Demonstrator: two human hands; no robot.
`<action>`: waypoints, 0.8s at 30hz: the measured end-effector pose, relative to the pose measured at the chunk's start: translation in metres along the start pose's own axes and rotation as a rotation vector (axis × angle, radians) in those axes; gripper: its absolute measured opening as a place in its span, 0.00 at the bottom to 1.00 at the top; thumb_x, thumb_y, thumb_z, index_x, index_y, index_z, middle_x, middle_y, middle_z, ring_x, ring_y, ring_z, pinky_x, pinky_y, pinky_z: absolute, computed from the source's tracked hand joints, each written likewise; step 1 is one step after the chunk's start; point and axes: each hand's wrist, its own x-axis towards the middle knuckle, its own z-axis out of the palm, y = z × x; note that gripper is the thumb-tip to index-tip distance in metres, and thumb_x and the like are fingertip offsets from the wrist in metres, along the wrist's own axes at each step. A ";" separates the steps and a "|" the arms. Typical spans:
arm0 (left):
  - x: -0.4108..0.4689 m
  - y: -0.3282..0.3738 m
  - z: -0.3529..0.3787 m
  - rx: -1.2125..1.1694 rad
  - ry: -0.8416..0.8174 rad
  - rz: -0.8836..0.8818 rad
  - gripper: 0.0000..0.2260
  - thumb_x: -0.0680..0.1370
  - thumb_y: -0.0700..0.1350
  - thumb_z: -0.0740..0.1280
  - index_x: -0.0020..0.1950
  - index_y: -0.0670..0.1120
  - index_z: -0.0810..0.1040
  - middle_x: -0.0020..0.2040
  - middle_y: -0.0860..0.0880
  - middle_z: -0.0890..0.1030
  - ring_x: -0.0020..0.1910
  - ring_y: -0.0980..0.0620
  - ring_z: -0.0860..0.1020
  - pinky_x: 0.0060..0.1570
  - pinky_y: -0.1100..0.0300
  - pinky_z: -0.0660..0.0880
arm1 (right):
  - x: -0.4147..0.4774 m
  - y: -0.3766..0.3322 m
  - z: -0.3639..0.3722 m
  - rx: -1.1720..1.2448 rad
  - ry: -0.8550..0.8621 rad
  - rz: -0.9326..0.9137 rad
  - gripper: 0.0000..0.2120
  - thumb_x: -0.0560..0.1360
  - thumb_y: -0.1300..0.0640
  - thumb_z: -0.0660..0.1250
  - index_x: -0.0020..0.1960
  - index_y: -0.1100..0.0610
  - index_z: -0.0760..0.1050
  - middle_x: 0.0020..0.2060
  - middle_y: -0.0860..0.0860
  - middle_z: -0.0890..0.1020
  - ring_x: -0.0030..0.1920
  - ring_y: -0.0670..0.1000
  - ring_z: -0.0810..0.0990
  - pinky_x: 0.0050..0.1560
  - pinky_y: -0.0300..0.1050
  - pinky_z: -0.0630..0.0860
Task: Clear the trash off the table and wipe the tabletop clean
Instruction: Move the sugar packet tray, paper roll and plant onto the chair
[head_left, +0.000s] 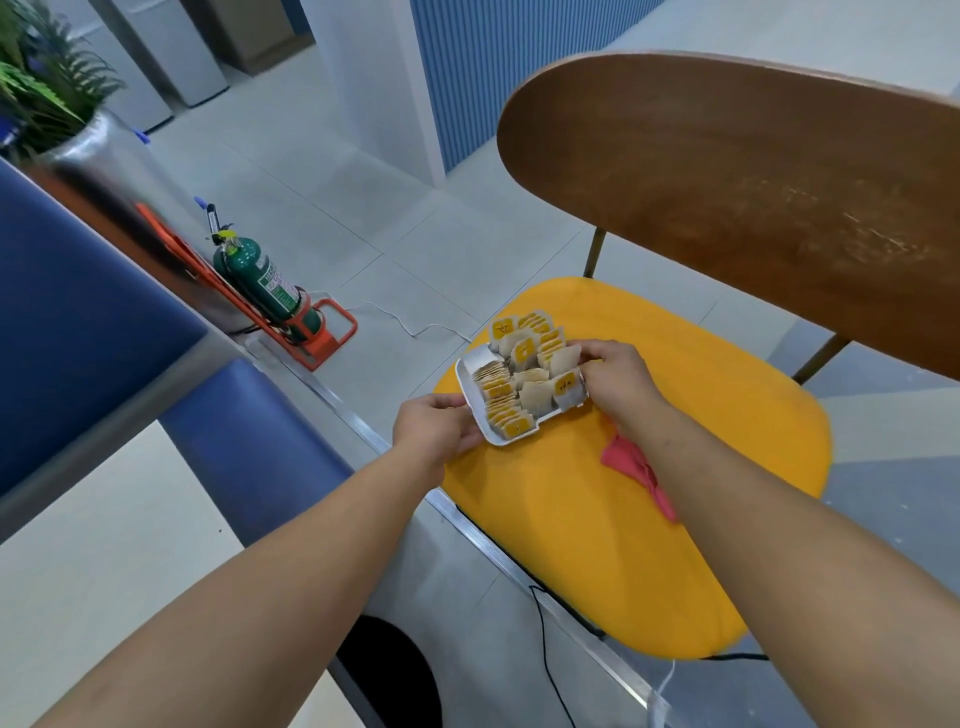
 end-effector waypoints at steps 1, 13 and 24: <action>0.001 0.000 0.001 0.014 0.010 -0.006 0.07 0.80 0.35 0.70 0.56 0.43 0.81 0.52 0.41 0.85 0.45 0.45 0.87 0.45 0.53 0.85 | 0.001 0.000 0.001 0.019 -0.009 0.003 0.20 0.74 0.72 0.63 0.59 0.57 0.85 0.56 0.53 0.85 0.57 0.55 0.81 0.58 0.56 0.81; 0.000 -0.001 0.011 -0.001 -0.063 -0.064 0.07 0.80 0.35 0.69 0.58 0.39 0.80 0.51 0.38 0.85 0.48 0.44 0.87 0.45 0.53 0.85 | 0.011 0.000 -0.002 0.105 -0.003 0.008 0.23 0.75 0.74 0.64 0.63 0.53 0.81 0.55 0.45 0.83 0.57 0.49 0.81 0.49 0.37 0.81; -0.023 0.008 -0.011 0.202 0.064 0.115 0.15 0.79 0.39 0.72 0.65 0.45 0.76 0.52 0.44 0.82 0.49 0.48 0.84 0.52 0.50 0.84 | -0.019 -0.011 -0.012 -0.082 0.249 -0.005 0.26 0.78 0.72 0.57 0.72 0.56 0.74 0.69 0.53 0.76 0.67 0.56 0.75 0.54 0.48 0.75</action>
